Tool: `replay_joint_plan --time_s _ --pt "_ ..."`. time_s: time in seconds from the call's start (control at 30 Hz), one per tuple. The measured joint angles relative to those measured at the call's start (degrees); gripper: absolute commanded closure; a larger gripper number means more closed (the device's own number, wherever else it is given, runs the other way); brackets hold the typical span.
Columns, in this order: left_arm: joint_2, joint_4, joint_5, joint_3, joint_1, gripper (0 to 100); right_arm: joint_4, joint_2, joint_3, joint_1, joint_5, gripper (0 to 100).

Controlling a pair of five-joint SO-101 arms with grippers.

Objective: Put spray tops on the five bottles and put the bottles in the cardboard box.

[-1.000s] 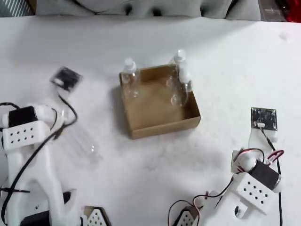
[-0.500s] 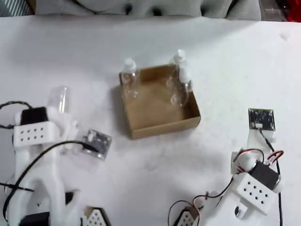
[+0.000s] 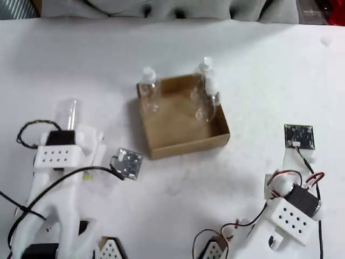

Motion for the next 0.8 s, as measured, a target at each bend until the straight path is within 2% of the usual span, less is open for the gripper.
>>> replay_joint_plan --time_s 0.1,0.37,0.63,0.8 --pt "0.0 -3.4 0.0 2.8 0.3 75 0.0 0.0 0.0 0.0 0.0 98.0" --pt "0.0 -6.2 0.2 4.7 2.4 75 0.0 0.0 0.0 0.0 0.0 98.0" --pt "-0.1 -15.5 0.1 11.3 3.1 75 0.0 0.0 0.0 0.0 0.0 98.0" --pt "-0.1 -16.4 1.1 11.8 3.1 75 0.0 0.0 0.0 0.0 0.0 98.0"
